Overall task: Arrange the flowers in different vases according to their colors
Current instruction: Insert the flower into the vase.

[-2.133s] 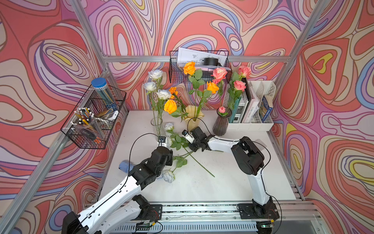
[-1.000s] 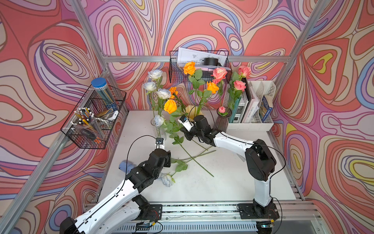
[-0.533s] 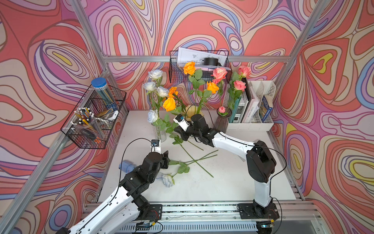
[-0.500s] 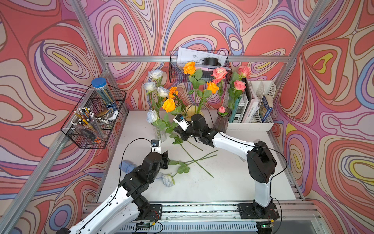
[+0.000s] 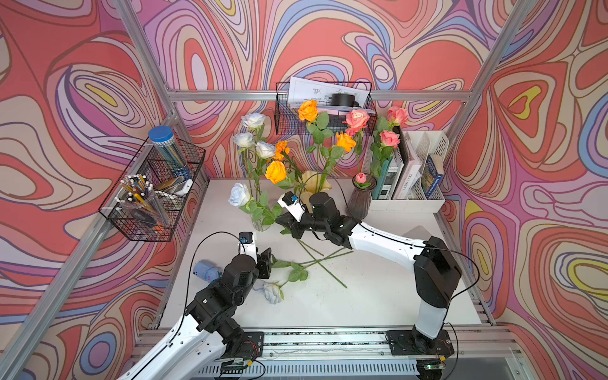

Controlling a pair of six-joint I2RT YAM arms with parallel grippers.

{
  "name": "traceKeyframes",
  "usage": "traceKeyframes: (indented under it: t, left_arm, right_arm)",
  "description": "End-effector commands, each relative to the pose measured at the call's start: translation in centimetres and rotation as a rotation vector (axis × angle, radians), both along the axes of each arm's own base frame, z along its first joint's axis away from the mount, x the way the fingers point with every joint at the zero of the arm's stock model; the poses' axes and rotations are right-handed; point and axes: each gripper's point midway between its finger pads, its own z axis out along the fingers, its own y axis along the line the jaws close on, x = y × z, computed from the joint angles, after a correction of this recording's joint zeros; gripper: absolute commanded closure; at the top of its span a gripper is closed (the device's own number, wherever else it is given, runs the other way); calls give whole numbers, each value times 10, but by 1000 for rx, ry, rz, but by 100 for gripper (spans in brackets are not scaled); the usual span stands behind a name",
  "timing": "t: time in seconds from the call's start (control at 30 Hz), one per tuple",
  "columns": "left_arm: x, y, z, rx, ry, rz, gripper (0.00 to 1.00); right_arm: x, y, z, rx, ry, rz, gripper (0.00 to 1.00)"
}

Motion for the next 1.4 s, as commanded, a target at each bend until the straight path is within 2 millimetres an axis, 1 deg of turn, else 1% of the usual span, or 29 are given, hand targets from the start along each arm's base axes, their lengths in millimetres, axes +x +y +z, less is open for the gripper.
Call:
traceKeyframes:
  t: [0.0,0.07,0.13,0.23,0.33,0.43,0.7,0.8,0.83,0.93,1.0,1.13,1.27,1.37]
  left_arm:
    - [-10,2,-17,-31,22,-13,50]
    - [-15,6,-18,-59,7,-7,50]
    - [-21,9,-18,-90,-6,-7,50]
    - [-26,10,-23,-117,-6,-17,50]
    - [-29,9,-28,-121,11,-26,50]
    - [-29,9,-30,-115,20,-30,50]
    - [-29,6,-35,-112,28,-41,50]
    - [-28,4,-39,-111,38,-44,50]
    - [-27,3,-40,-113,38,-44,50]
    - [-27,0,-41,-119,42,-55,50]
    - [-26,0,-41,-116,43,-58,49]
    - [-25,-1,-41,-97,41,-68,49]
    - [-24,-4,-41,-97,37,-77,49]
    - [-22,-5,-41,-89,41,-77,49]
  right_arm:
    - [-20,12,24,71,1,32,99]
    - [-24,21,28,82,-8,33,99]
    - [-25,30,40,107,-21,41,100]
    - [-20,44,62,145,-44,51,100]
    - [-16,60,95,201,-85,76,100]
    - [-9,70,128,254,-135,84,100]
    - [22,84,220,465,-356,-12,100]
    - [34,85,249,564,-437,-64,100]
    - [38,85,254,594,-463,-82,100]
    - [57,80,268,671,-482,-122,100]
    - [71,74,269,712,-482,-143,100]
    - [96,63,257,742,-485,-184,100]
    - [113,56,244,756,-485,-199,100]
    - [124,54,233,763,-468,-202,100]
